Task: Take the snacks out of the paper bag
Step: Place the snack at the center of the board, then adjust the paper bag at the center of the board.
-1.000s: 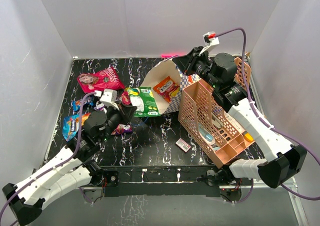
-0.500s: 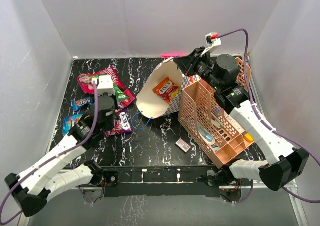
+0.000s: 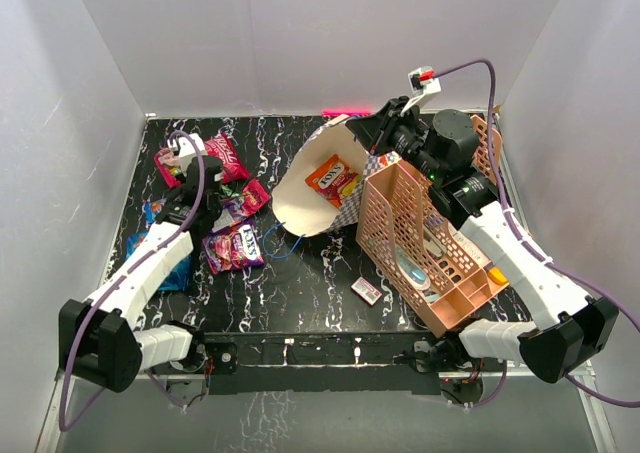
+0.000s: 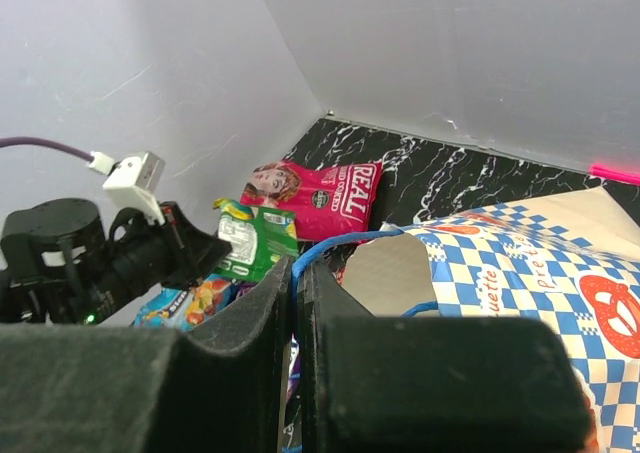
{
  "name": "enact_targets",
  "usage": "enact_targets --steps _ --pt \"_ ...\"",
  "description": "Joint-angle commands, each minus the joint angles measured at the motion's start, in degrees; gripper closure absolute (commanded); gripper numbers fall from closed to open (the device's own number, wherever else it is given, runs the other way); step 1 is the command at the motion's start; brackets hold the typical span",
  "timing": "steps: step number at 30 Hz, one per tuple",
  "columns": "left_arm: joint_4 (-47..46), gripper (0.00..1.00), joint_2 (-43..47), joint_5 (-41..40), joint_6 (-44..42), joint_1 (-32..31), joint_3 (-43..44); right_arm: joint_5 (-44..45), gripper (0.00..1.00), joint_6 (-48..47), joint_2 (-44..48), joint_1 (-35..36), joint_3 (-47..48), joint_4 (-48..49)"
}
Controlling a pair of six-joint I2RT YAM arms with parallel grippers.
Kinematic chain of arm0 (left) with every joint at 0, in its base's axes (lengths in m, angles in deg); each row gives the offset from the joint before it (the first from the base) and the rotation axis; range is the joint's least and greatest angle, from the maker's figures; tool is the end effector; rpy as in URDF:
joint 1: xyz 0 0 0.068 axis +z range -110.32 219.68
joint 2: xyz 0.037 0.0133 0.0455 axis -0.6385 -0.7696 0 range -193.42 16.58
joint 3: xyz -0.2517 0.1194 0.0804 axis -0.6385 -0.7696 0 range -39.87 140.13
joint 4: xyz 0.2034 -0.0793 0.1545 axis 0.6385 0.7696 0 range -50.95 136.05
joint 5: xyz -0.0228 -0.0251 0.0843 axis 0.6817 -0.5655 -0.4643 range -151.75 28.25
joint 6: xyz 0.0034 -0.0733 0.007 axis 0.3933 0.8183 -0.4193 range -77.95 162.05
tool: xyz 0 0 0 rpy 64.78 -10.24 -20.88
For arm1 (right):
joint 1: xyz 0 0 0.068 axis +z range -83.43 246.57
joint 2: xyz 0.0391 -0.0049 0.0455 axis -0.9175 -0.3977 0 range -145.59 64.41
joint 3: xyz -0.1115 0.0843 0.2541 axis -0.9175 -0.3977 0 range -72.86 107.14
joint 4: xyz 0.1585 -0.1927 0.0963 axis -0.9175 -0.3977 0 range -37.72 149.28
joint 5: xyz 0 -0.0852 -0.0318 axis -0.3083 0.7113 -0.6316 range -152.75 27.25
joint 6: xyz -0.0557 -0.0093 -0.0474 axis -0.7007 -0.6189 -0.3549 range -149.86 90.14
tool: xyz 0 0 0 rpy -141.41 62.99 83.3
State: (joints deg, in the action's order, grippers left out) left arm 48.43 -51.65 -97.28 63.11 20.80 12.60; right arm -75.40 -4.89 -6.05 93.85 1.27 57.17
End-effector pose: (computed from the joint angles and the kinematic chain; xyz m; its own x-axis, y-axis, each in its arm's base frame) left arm 0.2823 -0.0587 0.3118 -0.2909 -0.2095 -0.9335 -0.3633 0.9268 -0.0948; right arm 0.2666 0.1527 0.4587 -0.2490 0.3350 -0.9087 -0.5920 0.6899 0.4166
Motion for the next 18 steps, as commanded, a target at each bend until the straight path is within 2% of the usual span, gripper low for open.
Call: enact_targets --steps 1,5,6,8,9,10,12,14,18 --pt "-3.69 1.0 -0.4 0.47 2.93 2.28 -1.55 -4.48 0.92 -2.25 2.68 0.1 0.48 1.93" --pt "-0.77 1.0 -0.65 -2.19 6.13 4.07 -4.33 -16.08 0.92 -5.26 1.25 0.05 1.26 2.82" --pt "0.68 0.92 -0.54 -2.6 7.31 4.41 -4.68 -20.77 0.92 -5.54 0.17 0.05 2.17 3.34" --pt "3.03 0.66 0.01 -2.27 9.53 4.59 -5.17 -31.15 0.92 -4.48 -2.65 0.1 4.16 4.89" --pt "3.81 0.55 0.37 -1.31 10.09 4.64 -5.19 -38.38 0.92 -2.9 -3.92 0.06 4.93 6.44" --pt "4.41 0.46 0.84 -0.27 10.35 4.7 -5.16 -41.79 0.92 -0.84 -5.17 0.1 5.15 8.39" --pt "5.31 0.35 1.74 2.2 10.37 4.64 -4.61 -49.75 0.92 3.87 -6.86 0.19 4.37 13.24" --pt "6.37 0.29 2.16 4.18 10.67 4.64 -2.99 -54.49 0.92 7.28 -7.84 0.28 3.26 16.73" --pt "7.4 0.18 2.43 9.7 10.52 4.62 0.53 -57.02 0.92 7.36 -8.09 0.27 3.05 15.26"
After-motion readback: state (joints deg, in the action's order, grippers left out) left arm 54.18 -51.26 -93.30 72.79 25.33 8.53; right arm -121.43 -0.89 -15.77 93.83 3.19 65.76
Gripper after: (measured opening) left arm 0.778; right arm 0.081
